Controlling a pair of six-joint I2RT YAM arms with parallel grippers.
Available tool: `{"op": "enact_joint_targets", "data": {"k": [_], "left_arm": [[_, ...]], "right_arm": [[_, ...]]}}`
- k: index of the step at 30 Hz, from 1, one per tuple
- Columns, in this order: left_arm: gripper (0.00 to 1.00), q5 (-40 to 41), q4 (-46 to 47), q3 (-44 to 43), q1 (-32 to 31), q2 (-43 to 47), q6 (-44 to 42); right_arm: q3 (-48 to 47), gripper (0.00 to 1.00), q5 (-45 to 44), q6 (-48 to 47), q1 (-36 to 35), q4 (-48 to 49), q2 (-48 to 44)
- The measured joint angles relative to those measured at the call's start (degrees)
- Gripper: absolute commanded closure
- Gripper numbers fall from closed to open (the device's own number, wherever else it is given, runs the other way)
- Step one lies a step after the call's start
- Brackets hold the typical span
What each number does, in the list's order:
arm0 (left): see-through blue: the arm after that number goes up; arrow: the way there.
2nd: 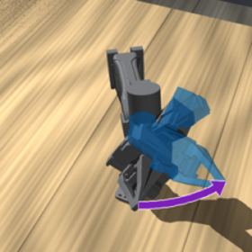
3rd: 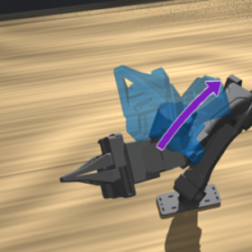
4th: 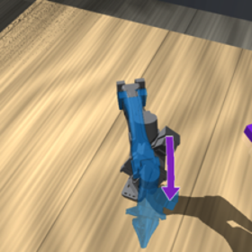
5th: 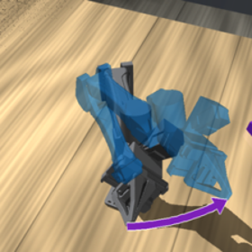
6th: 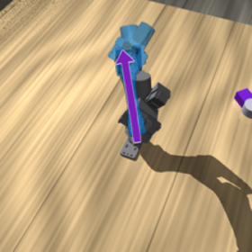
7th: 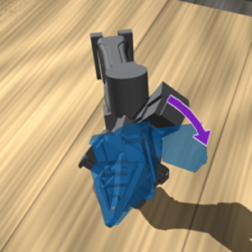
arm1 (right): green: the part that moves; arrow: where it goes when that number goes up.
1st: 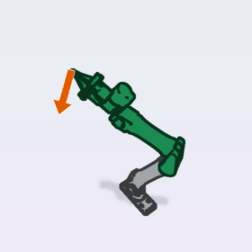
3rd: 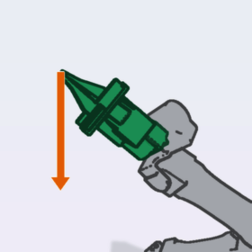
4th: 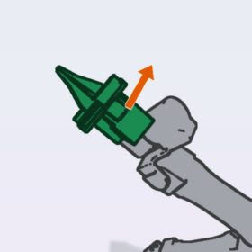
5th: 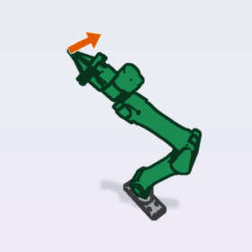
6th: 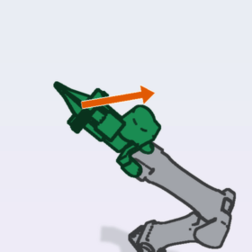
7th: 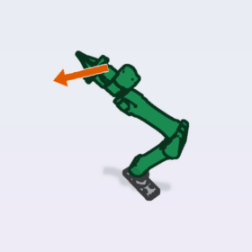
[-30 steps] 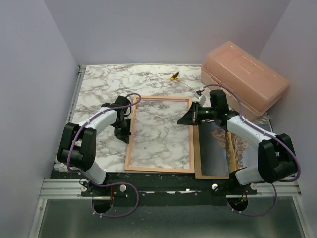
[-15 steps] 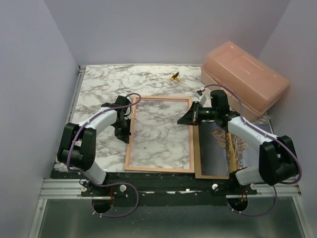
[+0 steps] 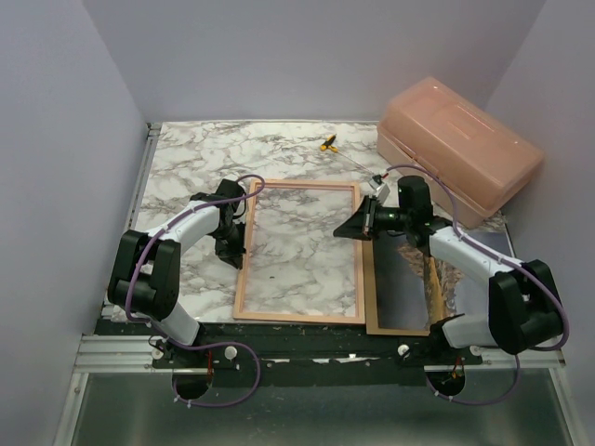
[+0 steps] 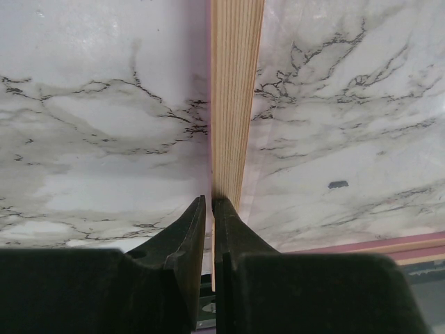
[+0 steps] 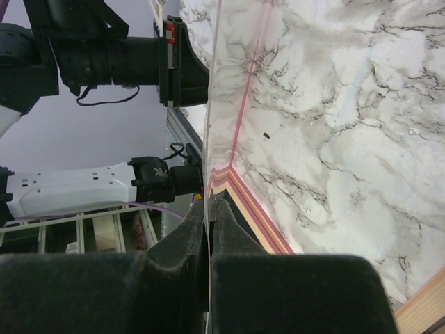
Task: Put the photo into the frame
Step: Adjust the photo frame item on the photo frame.
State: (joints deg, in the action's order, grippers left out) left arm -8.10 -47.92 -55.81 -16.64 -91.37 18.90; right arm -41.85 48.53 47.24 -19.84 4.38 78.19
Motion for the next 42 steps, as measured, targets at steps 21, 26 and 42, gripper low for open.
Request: {"op": "enact_joint_targets", "data": {"k": [21, 26, 42], "left_arm": [[0.87, 0.0, 0.0, 0.0, 0.0, 0.0, 0.0], [0.88, 0.0, 0.0, 0.0, 0.0, 0.0, 0.0], [0.88, 0.0, 0.0, 0.0, 0.0, 0.0, 0.0]], "right_arm": [[-1.22, 1.0, 0.46, 1.42, -1.42, 4.15, 4.72], [-1.22, 1.0, 0.52, 1.4, -1.42, 4.52, 5.27], [-1.2, 1.0, 1.11, 2.91, -1.42, 7.41, 8.92]]}}
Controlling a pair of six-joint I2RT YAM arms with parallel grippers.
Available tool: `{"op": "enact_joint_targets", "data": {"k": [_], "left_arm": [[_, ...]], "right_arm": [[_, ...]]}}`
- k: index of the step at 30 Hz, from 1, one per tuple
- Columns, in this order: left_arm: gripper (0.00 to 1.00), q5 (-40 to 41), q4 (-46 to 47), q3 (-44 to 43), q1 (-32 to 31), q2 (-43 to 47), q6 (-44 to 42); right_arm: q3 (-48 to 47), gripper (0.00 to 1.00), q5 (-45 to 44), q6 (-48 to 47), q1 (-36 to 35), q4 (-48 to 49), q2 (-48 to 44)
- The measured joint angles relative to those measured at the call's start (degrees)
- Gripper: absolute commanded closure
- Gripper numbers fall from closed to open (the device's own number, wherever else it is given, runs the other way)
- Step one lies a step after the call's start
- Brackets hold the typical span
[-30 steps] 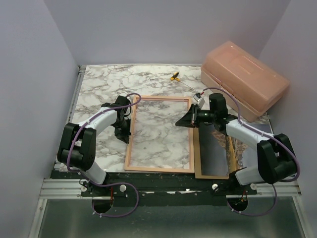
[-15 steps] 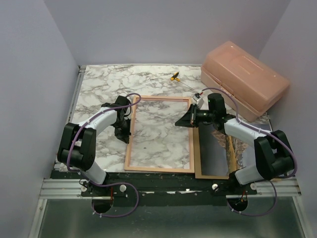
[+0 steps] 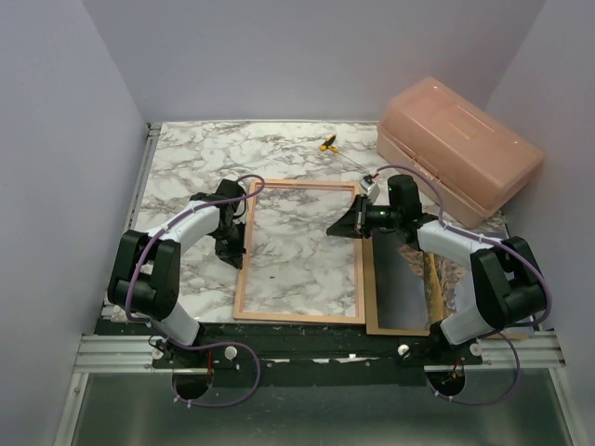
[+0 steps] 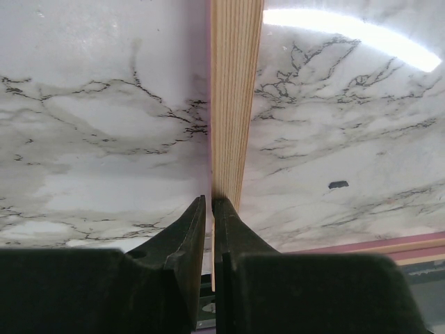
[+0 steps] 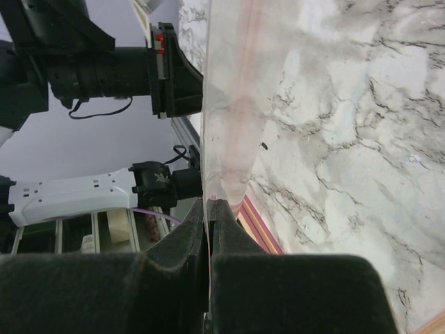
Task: Put the photo into the frame
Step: Adjust the photo frame item on the photo frame.
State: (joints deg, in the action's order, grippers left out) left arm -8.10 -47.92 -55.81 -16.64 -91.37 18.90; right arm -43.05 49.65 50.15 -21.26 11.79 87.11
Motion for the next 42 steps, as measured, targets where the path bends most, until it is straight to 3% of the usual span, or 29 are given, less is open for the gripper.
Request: {"op": "enact_joint_targets", "data": {"k": [10, 16, 28, 42], "left_arm": [[0.88, 0.0, 0.0, 0.0, 0.0, 0.0, 0.0], [0.88, 0.04, -0.04, 0.0, 0.0, -0.02, -0.02], [0.88, 0.55, -0.63, -0.13, 0.02, -0.02, -0.02], [0.87, 0.66, -0.68, -0.13, 0.0, -0.02, -0.02]], "right_arm": [[0.0, 1.0, 3.93, 4.57, -1.14, 10.49, 0.33], [0.0, 1.0, 3.89, 4.7, -1.29, 11.61, 0.39], [-0.22, 1.0, -0.17, -1.07, -1.31, 2.6, 0.46], [-7.17, 1.0, -4.81, -9.35, -2.01, -10.64, 1.33]]}}
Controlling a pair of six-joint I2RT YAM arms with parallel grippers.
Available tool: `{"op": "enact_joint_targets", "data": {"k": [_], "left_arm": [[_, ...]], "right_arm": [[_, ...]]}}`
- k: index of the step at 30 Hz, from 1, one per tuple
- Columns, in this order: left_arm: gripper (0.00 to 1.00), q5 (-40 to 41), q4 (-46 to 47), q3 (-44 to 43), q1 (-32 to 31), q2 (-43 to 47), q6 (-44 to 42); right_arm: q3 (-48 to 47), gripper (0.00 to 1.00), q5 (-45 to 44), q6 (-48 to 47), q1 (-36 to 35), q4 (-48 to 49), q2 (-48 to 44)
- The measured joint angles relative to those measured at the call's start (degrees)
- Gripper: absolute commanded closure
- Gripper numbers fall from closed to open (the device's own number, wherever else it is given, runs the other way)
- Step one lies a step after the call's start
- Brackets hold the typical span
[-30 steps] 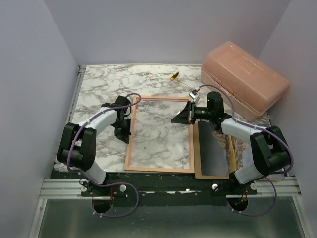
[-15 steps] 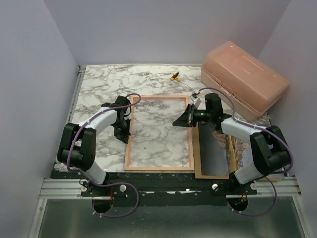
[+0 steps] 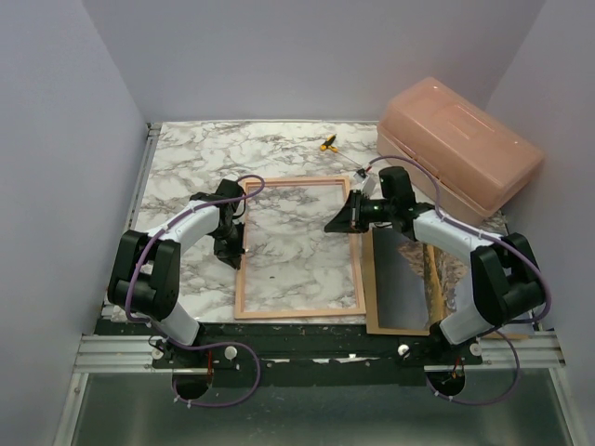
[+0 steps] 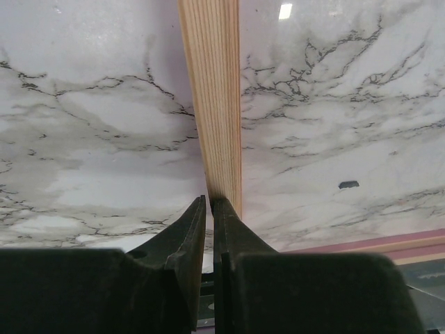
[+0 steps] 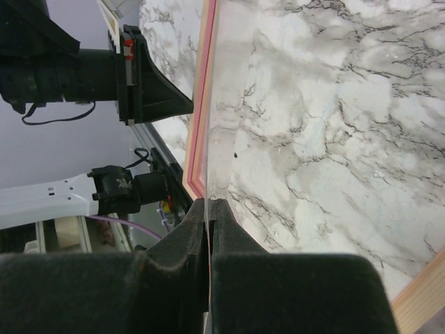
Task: Put the photo into the frame
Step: Adjust the photo frame item on the photo frame.
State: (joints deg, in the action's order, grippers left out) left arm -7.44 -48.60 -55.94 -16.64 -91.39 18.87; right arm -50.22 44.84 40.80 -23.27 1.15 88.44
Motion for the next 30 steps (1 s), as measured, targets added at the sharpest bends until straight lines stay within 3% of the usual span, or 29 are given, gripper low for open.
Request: {"op": "enact_joint_targets", "data": {"k": [15, 30], "left_arm": [[0.88, 0.09, -0.04, -0.04, 0.0, 0.0, 0.0], [0.89, 0.13, -0.04, -0.07, 0.0, 0.0, 0.0]], "right_arm": [[-1.97, 1.0, -2.16, -4.26, -0.04, -4.24, 1.44], [-1.95, 0.99, -1.49, -1.6, -0.37, 5.33, 0.59]]}}
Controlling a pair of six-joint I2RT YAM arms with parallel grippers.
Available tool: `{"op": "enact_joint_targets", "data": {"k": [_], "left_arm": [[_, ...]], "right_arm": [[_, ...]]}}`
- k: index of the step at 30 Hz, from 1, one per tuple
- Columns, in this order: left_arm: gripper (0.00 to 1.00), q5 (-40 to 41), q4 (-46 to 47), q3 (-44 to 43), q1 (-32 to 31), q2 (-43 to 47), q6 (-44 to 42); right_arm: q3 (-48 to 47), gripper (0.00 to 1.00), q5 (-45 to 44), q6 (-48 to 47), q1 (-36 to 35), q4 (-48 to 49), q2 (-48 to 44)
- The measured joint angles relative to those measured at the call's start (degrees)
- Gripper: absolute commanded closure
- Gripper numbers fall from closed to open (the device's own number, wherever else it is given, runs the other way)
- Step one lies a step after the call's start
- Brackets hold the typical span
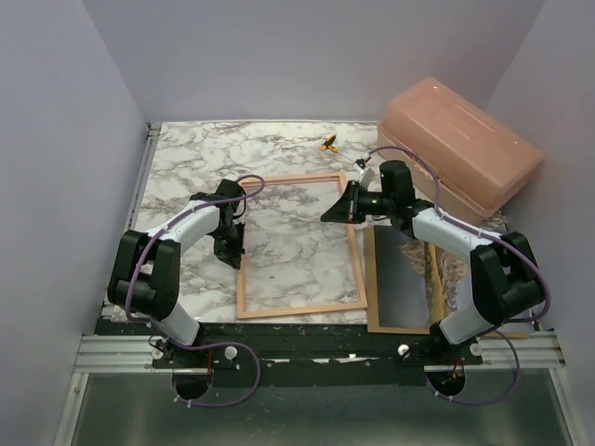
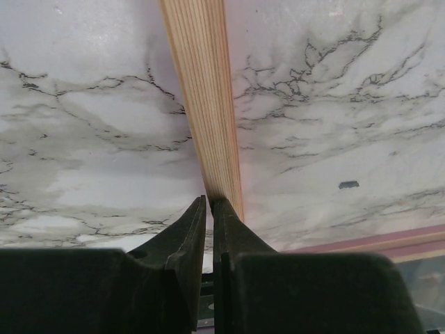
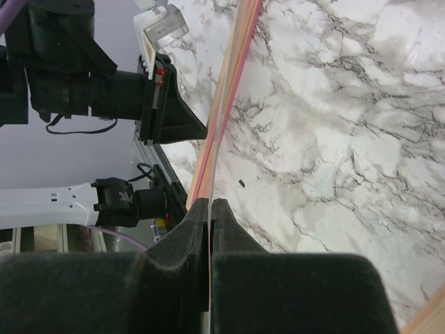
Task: Put the photo into the frame
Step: Adjust the photo frame item on the photo frame.
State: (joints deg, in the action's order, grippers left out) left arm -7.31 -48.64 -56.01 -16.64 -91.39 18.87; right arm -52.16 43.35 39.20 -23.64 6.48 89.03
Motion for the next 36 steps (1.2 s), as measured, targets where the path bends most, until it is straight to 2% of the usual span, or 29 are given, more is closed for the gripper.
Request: {"op": "enact_joint_targets", "data": {"k": [17, 26, 31, 36], "left_arm": [[0.89, 0.0, 0.0, 0.0, 0.0, 0.0, 0.0], [0.89, 0.0, 0.0, 0.0, 0.0, 0.0, 0.0], [0.89, 0.0, 0.0, 0.0, 0.0, 0.0, 0.0], [0.89, 0.09, -0.09, 0.0, 0.0, 0.0, -0.02]], "right_arm": [[1.81, 1.0, 0.94, 1.68, 0.04, 6.27, 0.72], [6.32, 1.0, 0.92, 6.58, 0.44, 13.99, 1.36], [6.88, 1.0, -0.79, 5.57, 0.72, 12.17, 1.33], [4.85, 1.0, -4.7, 0.5, 0.83, 3.67, 1.33]]}}
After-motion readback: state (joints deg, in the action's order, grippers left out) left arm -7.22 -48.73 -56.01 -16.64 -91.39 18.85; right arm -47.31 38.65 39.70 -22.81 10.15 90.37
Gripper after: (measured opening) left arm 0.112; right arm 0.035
